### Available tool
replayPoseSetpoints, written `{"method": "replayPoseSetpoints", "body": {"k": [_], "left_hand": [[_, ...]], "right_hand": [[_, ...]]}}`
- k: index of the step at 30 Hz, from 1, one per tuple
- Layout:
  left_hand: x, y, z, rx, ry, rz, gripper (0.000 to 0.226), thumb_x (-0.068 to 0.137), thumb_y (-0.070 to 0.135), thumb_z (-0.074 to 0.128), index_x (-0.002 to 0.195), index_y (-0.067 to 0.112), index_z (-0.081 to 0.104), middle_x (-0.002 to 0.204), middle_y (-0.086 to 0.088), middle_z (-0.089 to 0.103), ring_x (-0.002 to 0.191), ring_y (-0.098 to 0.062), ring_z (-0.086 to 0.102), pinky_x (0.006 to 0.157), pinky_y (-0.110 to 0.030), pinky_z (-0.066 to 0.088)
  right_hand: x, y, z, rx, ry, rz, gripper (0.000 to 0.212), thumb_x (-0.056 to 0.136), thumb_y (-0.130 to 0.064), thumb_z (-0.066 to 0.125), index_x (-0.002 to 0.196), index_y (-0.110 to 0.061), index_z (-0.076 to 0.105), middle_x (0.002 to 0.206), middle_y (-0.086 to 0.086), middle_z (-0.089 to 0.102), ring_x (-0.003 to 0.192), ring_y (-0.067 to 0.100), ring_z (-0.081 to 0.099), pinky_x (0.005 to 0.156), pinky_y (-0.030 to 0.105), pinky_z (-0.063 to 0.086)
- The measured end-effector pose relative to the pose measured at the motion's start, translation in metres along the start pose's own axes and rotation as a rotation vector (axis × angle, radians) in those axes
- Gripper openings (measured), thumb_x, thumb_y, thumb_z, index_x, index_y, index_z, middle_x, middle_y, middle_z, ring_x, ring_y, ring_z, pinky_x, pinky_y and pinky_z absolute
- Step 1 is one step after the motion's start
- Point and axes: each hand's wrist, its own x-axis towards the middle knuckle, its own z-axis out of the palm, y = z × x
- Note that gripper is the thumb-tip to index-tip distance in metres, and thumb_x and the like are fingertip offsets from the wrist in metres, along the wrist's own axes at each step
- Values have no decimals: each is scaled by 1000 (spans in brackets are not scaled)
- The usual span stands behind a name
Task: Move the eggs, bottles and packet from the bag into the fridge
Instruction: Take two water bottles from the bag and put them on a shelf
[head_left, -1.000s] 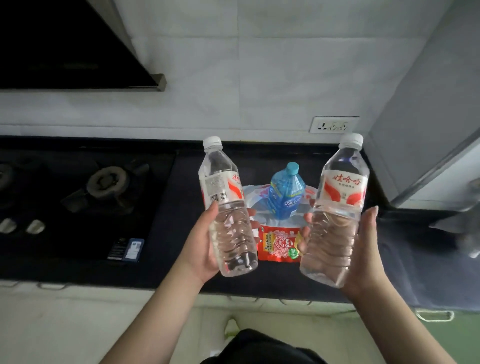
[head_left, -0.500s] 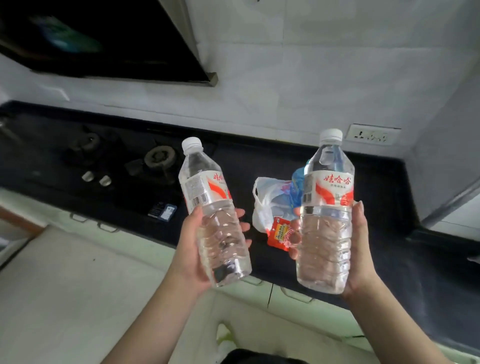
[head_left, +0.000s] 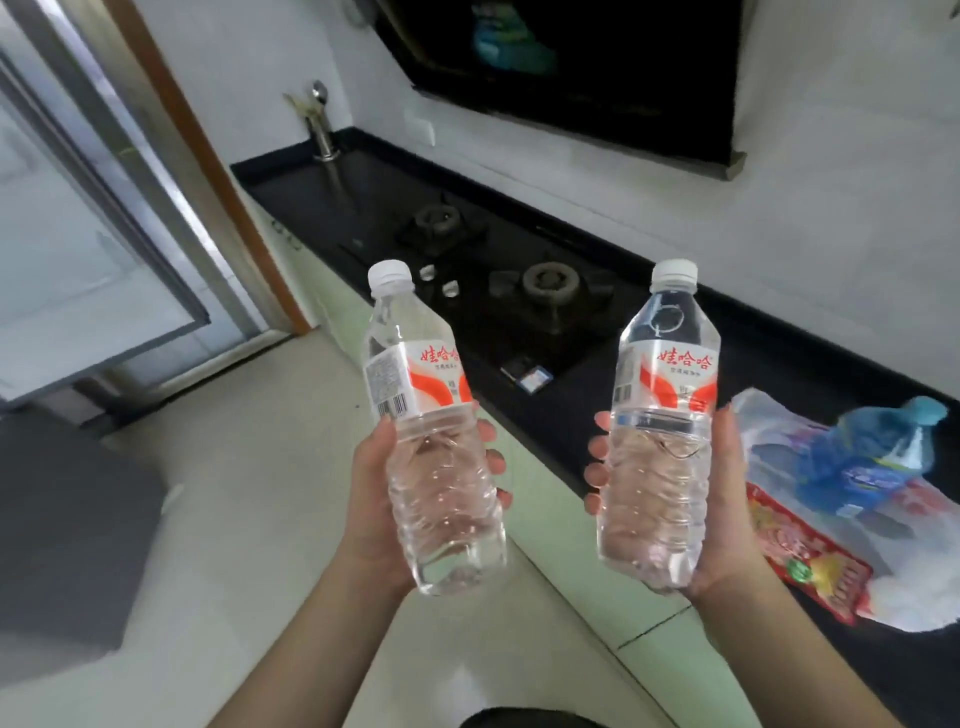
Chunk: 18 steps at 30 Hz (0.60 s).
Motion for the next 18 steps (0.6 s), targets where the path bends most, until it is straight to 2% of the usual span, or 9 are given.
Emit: {"method": "replayPoseSetpoints", "body": {"k": [9, 13, 16, 18], "left_hand": [[-124, 97, -87, -56, 165, 269, 59, 59, 49, 81, 100, 9, 73, 92, -10, 70, 76, -25, 69, 68, -40, 58], [-180, 137, -112, -112, 283, 363, 60, 49, 50, 83, 94, 12, 74, 85, -9, 70, 69, -24, 68, 63, -39, 58], [-219, 158, -132, -138, 358, 431, 65, 39, 50, 87, 92, 14, 75, 83, -10, 70, 68, -25, 69, 64, -43, 59], [-241, 167, -141, -133, 381, 461, 63, 40, 51, 85, 91, 15, 76, 84, -10, 71, 69, -26, 70, 68, -46, 59]], "right_hand": [[68, 123, 103, -86, -158, 250, 84, 47, -70, 78, 101, -7, 61, 77, 6, 64, 60, 20, 63, 55, 33, 55], [83, 181, 145, -123, -214, 307, 85, 45, -70, 79, 99, -7, 64, 77, 6, 63, 59, 20, 62, 54, 31, 54], [93, 220, 177, -160, -265, 340, 84, 47, -71, 77, 100, -8, 66, 79, 6, 63, 60, 20, 62, 56, 32, 54], [100, 242, 197, -172, -299, 384, 84, 47, -70, 77, 102, -8, 65, 80, 8, 63, 62, 21, 61, 57, 33, 54]]}}
